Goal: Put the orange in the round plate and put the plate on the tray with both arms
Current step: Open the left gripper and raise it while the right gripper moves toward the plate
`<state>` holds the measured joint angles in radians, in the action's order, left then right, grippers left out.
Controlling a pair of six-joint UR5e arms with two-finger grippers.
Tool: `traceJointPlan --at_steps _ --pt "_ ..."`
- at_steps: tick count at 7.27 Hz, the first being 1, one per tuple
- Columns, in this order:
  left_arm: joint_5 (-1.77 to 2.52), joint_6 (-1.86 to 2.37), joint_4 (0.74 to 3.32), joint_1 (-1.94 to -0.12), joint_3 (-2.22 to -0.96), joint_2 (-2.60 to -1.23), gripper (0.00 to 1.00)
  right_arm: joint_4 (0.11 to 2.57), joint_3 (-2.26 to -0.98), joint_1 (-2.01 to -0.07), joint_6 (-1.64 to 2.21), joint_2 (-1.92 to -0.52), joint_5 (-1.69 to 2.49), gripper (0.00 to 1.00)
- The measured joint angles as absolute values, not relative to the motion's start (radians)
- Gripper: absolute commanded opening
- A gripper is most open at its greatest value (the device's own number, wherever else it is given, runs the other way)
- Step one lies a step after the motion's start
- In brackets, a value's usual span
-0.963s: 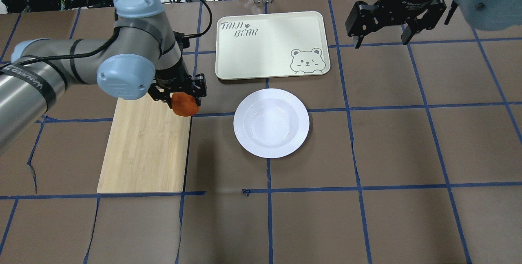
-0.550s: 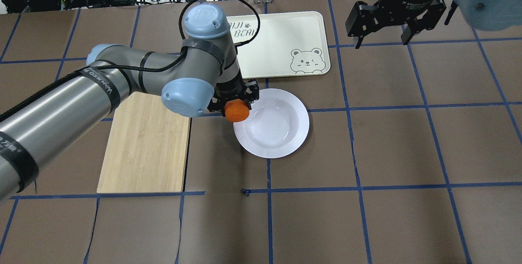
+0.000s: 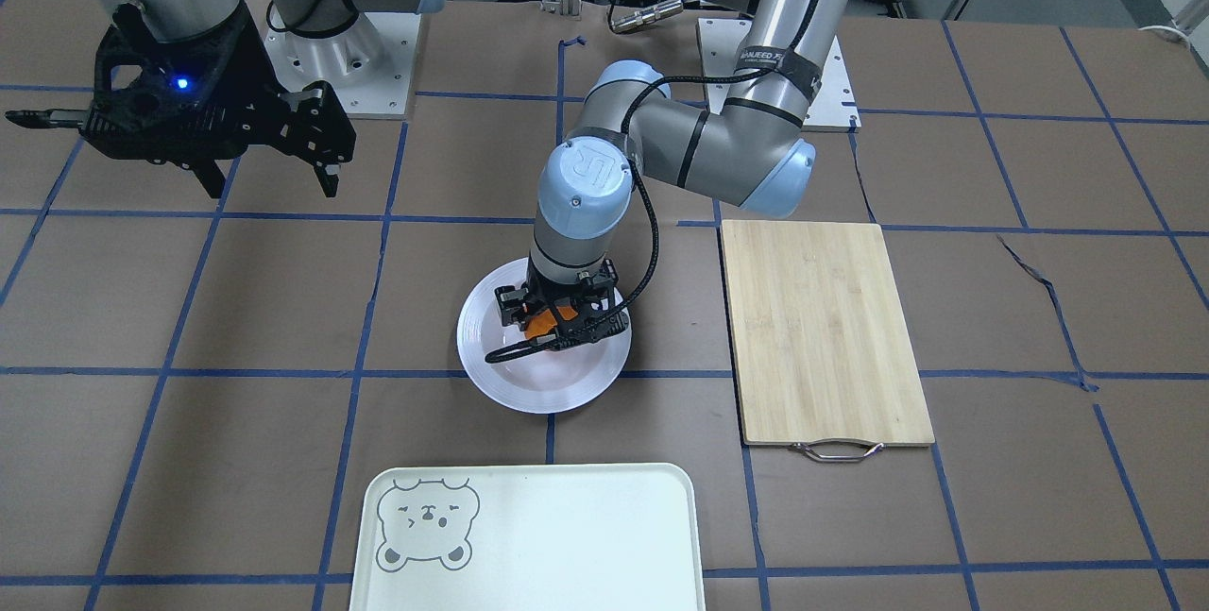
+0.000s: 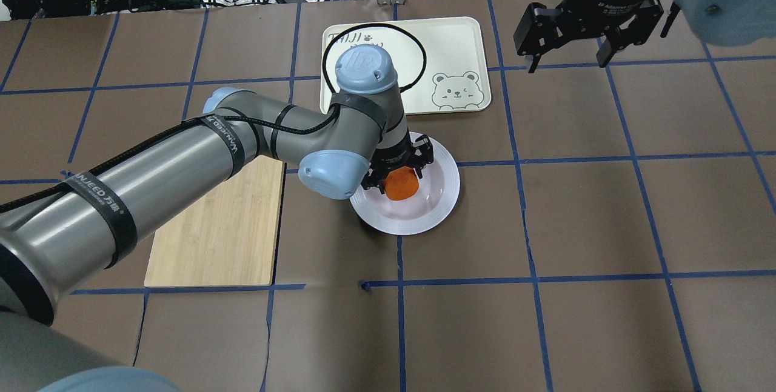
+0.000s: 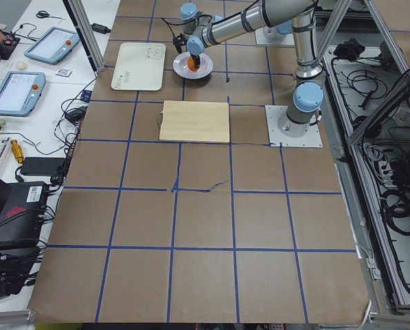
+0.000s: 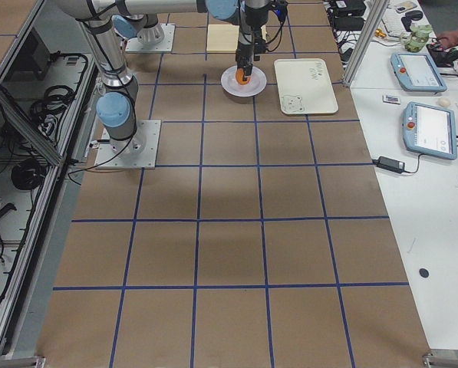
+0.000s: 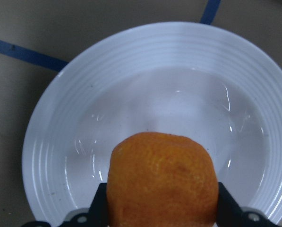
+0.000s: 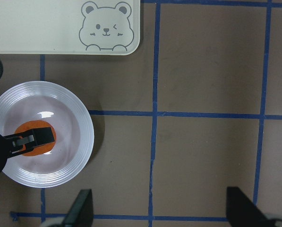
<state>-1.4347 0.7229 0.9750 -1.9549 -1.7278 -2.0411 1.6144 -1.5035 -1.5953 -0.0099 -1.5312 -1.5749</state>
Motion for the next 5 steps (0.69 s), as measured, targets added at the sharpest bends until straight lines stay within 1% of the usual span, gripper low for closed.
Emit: traceJointPlan --at_steps 2,3,5 --pt "-1.443 0.71 0.998 -1.944 -1.699 -2.028 1.0 1.621 -1.509 -1.59 0.008 -1.523 -1.562 1.0" --pt "-1.451 0.683 1.072 -1.916 -1.649 -2.006 1.0 1.636 -1.512 -1.589 0.012 -1.514 -1.537 1.0" --pt "-1.464 0.527 1.346 -1.858 -1.504 -1.925 1.0 1.748 -1.54 -1.589 0.018 -1.45 -1.488 1.0"
